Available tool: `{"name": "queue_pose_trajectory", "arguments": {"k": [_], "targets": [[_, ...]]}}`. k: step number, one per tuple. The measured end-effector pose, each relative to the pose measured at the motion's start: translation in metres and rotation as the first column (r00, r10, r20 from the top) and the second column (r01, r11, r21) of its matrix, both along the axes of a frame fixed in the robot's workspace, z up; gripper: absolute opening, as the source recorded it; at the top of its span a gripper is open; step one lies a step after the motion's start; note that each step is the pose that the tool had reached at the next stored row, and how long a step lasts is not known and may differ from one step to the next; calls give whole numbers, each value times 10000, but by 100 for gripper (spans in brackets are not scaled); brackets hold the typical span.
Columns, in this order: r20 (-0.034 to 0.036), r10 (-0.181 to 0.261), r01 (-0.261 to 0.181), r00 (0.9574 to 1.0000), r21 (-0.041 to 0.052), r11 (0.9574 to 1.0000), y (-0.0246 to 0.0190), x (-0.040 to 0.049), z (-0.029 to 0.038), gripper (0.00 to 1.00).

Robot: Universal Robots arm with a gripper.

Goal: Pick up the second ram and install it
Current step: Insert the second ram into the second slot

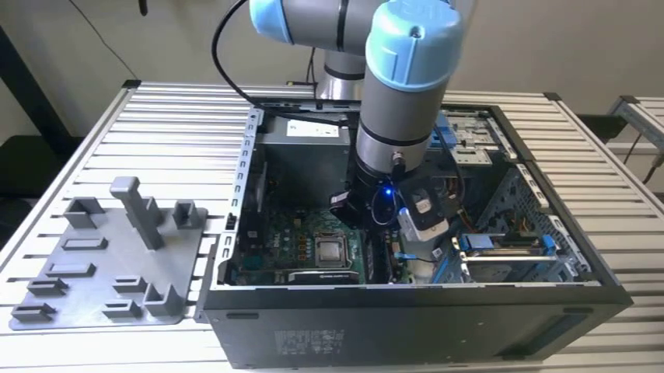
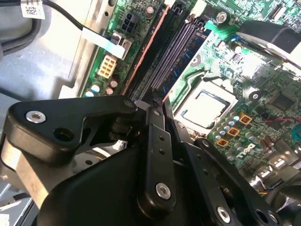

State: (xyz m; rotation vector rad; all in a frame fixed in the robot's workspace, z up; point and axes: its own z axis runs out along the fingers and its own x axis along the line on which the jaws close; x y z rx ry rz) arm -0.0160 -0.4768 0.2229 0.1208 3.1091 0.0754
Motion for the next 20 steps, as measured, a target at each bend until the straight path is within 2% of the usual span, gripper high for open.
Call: {"name": "queue_pose_trajectory", "arguments": {"k": [5,20], "targets": [[0,-1,1,10000,1,10000,0,0,-8,14],[0,-1,1,10000,-10,10000,0,0,-89,14]]}}
